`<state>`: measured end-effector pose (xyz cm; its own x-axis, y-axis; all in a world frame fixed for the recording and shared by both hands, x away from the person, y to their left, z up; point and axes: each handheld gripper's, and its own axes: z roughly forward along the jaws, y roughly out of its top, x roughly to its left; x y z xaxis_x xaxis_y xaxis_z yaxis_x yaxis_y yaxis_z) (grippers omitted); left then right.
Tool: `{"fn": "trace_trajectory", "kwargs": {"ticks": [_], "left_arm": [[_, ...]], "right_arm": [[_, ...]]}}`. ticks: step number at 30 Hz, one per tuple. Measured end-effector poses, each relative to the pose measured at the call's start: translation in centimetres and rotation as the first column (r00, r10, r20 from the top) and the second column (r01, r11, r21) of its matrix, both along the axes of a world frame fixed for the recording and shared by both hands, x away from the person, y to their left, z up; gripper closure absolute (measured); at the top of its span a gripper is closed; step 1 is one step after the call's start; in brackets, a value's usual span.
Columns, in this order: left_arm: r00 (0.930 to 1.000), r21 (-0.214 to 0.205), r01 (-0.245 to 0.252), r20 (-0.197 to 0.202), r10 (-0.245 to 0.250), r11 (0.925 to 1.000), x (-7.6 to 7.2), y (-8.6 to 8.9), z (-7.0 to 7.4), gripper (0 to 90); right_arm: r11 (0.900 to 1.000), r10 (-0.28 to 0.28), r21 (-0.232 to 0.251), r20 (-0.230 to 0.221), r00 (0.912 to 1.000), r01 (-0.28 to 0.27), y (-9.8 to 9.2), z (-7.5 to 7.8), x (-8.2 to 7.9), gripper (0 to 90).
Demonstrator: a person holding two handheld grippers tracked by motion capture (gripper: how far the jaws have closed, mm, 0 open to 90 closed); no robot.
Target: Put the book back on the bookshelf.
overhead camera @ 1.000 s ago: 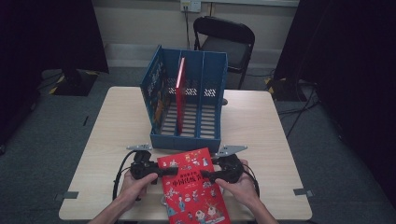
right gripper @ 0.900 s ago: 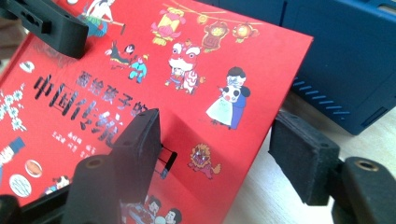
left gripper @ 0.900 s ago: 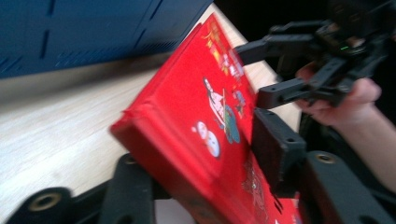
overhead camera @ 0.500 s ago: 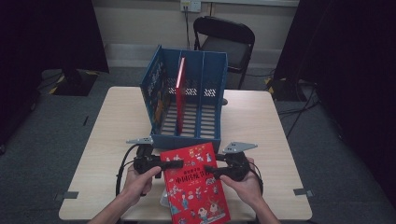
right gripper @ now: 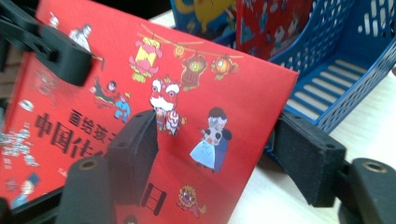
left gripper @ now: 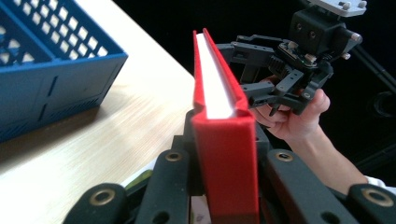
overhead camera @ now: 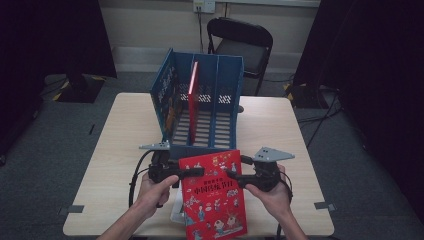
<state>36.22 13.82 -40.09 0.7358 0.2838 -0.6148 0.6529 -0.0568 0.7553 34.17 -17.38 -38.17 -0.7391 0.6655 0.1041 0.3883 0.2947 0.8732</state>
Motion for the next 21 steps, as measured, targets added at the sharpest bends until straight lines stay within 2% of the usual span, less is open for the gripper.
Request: {"fn": "trace_trajectory", "kwargs": {"ticks": [2, 4, 6, 12, 15, 16, 18, 21], "left_arm": [[0.9995, -0.047, 0.032, -0.003, -0.032, 0.9984, -0.1, -0.2, 0.2, 79.8], [0.999, -0.017, 0.037, 0.026, -0.037, 0.9992, -0.4, -0.7, 0.9, 79.8], [0.998, -0.004, 0.043, 0.047, -0.043, 0.9991, -0.6, -1.1, 1.5, 79.8], [0.9944, -0.001, 0.053, 0.091, -0.052, 0.9986, -0.9, -1.3, 3.1, 79.9], [0.9924, -0.009, 0.04, 0.117, -0.039, 0.9991, -0.9, -1.2, 3.8, 79.9], [0.989, 0.005, 0.033, 0.144, -0.034, 0.9994, -0.9, -1.2, 4.2, 79.9], [0.986, 0.008, 0.02, 0.165, -0.021, 0.9998, -0.8, -1.1, 4.6, 79.8], [0.9835, 0.016, 0.003, 0.181, -0.006, 0.9999, -0.5, -1.1, 5.2, 79.8]], "right_arm": [[0.9996, -0.001, 0.03, 0.007, 1.0, 0.001, -0.5, 0.5, -0.1, 31.4], [0.9981, 0.017, 0.059, 0.007, 0.9998, -0.017, -0.6, 1.0, -0.2, 29.9], [0.9985, 0.01, 0.053, 0.026, 0.9996, -0.012, -0.4, 1.4, -0.4, 24.0], [0.9969, 0.009, 0.077, 0.059, 0.9982, -0.013, -0.7, 3.0, -0.7, 25.2], [0.9968, 0.006, 0.079, 0.078, 0.9969, -0.013, -0.7, 3.7, -0.8, 24.9], [0.9965, 0.005, 0.082, 0.089, 0.996, -0.012, -0.7, 3.9, -0.7, 24.7], [0.9959, 0.0, 0.091, 0.094, 0.9956, -0.009, -0.5, 4.2, -0.5, 23.3], [0.9954, -0.005, 0.096, 0.1, 0.995, -0.004, -0.3, 4.5, -0.1, 21.3]]}}
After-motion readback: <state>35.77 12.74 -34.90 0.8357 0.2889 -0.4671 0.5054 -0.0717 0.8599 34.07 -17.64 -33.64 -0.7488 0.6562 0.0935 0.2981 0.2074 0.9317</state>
